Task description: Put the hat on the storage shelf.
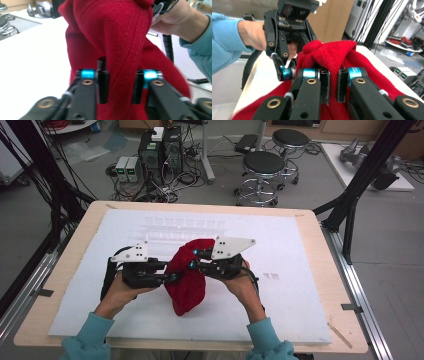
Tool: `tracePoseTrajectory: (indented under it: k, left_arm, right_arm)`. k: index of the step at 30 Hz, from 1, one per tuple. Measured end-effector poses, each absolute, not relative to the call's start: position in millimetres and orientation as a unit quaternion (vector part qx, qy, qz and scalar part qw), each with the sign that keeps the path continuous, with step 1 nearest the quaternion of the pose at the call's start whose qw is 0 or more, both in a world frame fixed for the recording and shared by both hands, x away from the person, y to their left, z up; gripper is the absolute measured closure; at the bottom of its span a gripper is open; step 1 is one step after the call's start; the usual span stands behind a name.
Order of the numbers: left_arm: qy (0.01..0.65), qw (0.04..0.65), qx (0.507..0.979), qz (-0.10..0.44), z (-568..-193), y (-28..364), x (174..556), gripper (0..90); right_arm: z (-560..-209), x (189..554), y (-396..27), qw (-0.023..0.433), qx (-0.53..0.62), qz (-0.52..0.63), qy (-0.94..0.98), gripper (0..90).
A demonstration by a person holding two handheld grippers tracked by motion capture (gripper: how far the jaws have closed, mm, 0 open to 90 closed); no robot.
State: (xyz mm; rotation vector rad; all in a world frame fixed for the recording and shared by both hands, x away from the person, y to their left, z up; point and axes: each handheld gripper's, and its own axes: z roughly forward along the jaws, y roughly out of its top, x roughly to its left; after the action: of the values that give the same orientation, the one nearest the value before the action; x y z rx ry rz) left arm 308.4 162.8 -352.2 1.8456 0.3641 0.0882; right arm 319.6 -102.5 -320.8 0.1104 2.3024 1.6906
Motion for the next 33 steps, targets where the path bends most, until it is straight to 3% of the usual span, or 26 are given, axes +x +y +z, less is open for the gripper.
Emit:
tracePoseTrajectory:
  k: [3, 11, 15, 19, 23, 33]
  left_arm:
    - [0.153, 0.589, 0.793, 0.039, -351.1, 164.3, 307.2, 84.0]
    - [0.151, 0.588, 0.793, 0.051, -350.0, 165.5, 305.4, 85.0]
    - [0.152, 0.587, 0.793, 0.057, -349.3, 167.1, 305.1, 85.1]
    - [0.153, 0.585, 0.794, 0.061, -349.4, 167.7, 304.8, 85.3]
    - [0.152, 0.585, 0.795, 0.062, -349.0, 168.2, 304.4, 85.2]
    - [0.162, 0.582, 0.793, 0.073, -348.3, 174.4, 306.1, 85.6]
  right_arm:
    - [-321.2, 319.3, -101.5, 0.140, 0.038, 0.584, 0.799, 85.3]
    - [-321.0, 318.8, -100.9, 0.145, 0.039, 0.583, 0.798, 81.8]
    - [-320.3, 318.6, -103.2, 0.161, 0.052, 0.586, 0.792, 64.0]
    - [-321.2, 319.1, -104.8, 0.194, 0.090, 0.574, 0.790, 32.0]
    - [-321.5, 319.6, -106.1, 0.207, 0.110, 0.568, 0.789, 19.4]
    - [-320.7, 320.0, -112.4, 0.211, 0.124, 0.563, 0.790, 17.6]
